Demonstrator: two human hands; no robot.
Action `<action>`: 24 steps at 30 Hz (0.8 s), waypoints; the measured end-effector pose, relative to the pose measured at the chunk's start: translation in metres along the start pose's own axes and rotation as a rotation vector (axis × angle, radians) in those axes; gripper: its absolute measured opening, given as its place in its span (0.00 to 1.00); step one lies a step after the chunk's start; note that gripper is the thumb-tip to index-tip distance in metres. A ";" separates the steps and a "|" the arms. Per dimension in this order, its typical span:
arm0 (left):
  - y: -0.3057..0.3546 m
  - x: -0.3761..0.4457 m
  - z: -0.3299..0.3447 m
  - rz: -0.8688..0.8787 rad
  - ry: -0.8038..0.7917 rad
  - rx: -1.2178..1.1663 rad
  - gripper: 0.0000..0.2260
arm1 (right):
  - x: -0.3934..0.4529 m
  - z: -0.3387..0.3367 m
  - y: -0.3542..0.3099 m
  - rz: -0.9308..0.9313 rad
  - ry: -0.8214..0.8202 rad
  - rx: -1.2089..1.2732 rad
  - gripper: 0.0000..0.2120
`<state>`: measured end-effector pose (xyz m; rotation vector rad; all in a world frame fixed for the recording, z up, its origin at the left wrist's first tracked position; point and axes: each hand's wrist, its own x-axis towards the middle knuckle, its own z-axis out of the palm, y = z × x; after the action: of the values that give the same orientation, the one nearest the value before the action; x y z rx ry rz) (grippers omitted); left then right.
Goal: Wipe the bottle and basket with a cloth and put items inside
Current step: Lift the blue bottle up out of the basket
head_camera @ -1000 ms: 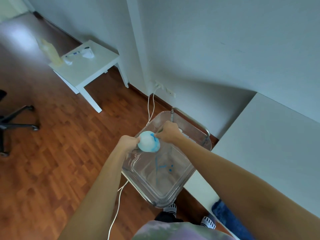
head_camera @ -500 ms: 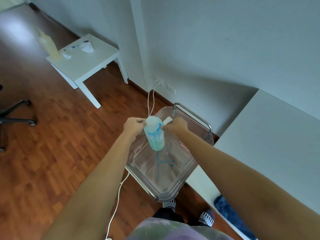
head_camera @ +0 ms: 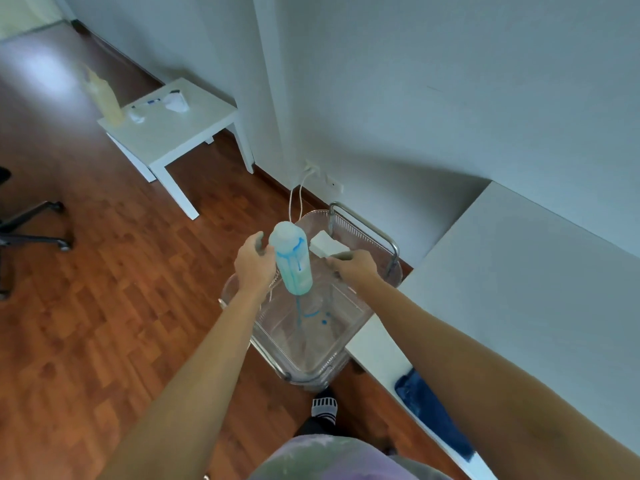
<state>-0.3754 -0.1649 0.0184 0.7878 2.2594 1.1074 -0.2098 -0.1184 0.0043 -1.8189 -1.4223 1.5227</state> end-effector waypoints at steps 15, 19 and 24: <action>-0.049 -0.231 0.136 0.471 -0.584 0.383 0.23 | -0.108 -0.163 0.198 -0.120 0.135 -0.652 0.25; -0.068 -0.262 0.152 0.598 -0.627 0.613 0.26 | -0.117 -0.168 0.231 -0.166 0.124 -0.919 0.33; -0.071 -0.275 0.155 0.643 -0.540 0.578 0.27 | -0.116 -0.162 0.240 -0.242 0.218 -0.971 0.30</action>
<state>-0.1001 -0.3060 -0.0749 1.8789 1.8828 0.3518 0.0531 -0.2694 -0.0696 -2.0641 -2.3806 0.4700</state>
